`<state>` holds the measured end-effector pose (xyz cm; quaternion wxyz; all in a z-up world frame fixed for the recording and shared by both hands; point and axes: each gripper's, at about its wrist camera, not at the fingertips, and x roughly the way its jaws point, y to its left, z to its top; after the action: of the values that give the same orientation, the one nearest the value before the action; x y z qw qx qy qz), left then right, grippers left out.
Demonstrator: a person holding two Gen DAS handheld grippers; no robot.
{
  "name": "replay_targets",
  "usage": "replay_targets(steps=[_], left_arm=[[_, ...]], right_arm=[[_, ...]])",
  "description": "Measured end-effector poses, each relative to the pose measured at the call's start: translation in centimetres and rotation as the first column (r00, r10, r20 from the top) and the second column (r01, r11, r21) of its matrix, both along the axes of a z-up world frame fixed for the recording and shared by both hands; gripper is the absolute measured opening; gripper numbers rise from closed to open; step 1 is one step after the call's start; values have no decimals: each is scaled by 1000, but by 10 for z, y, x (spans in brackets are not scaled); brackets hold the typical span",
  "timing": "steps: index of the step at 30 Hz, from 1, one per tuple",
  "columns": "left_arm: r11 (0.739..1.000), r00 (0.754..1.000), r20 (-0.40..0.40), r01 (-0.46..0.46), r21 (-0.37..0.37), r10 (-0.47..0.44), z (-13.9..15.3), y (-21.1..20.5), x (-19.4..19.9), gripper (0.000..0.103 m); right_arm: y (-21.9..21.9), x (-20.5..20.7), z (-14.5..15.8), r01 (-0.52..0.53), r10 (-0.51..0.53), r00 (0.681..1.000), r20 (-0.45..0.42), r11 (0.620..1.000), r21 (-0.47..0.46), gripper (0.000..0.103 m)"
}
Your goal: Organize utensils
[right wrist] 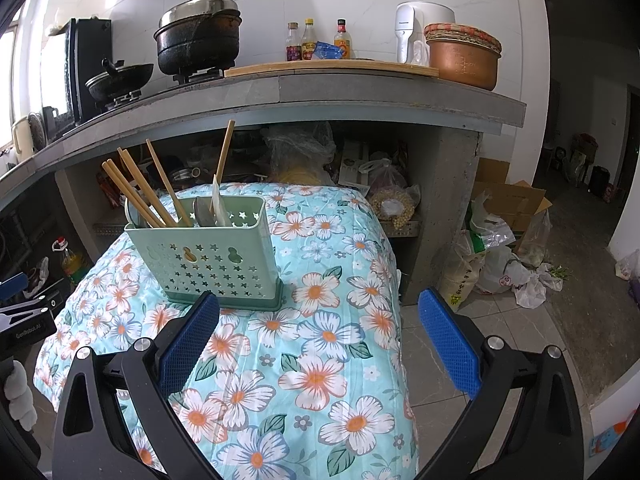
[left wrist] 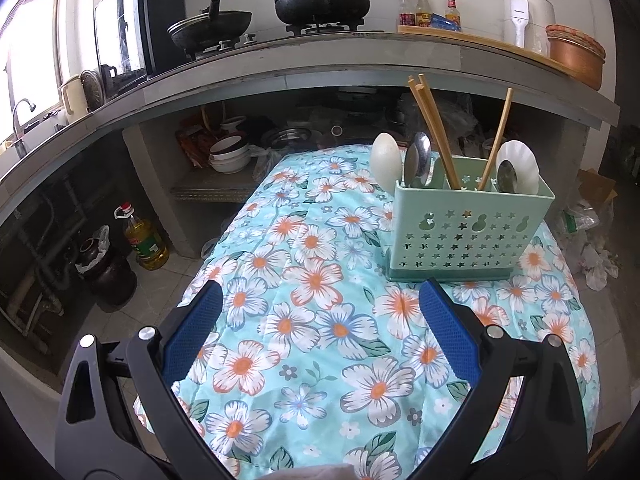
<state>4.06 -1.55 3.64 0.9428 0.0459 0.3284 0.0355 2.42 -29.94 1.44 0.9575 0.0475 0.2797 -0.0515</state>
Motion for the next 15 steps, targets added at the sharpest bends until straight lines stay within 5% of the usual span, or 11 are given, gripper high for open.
replay_targets(steps=[15], left_arm=[[1000, 1000, -4, 20, -1, -20, 0, -2, 0, 95]], right_arm=[[0, 0, 0, 0, 0, 1000, 1, 1000, 0, 97]])
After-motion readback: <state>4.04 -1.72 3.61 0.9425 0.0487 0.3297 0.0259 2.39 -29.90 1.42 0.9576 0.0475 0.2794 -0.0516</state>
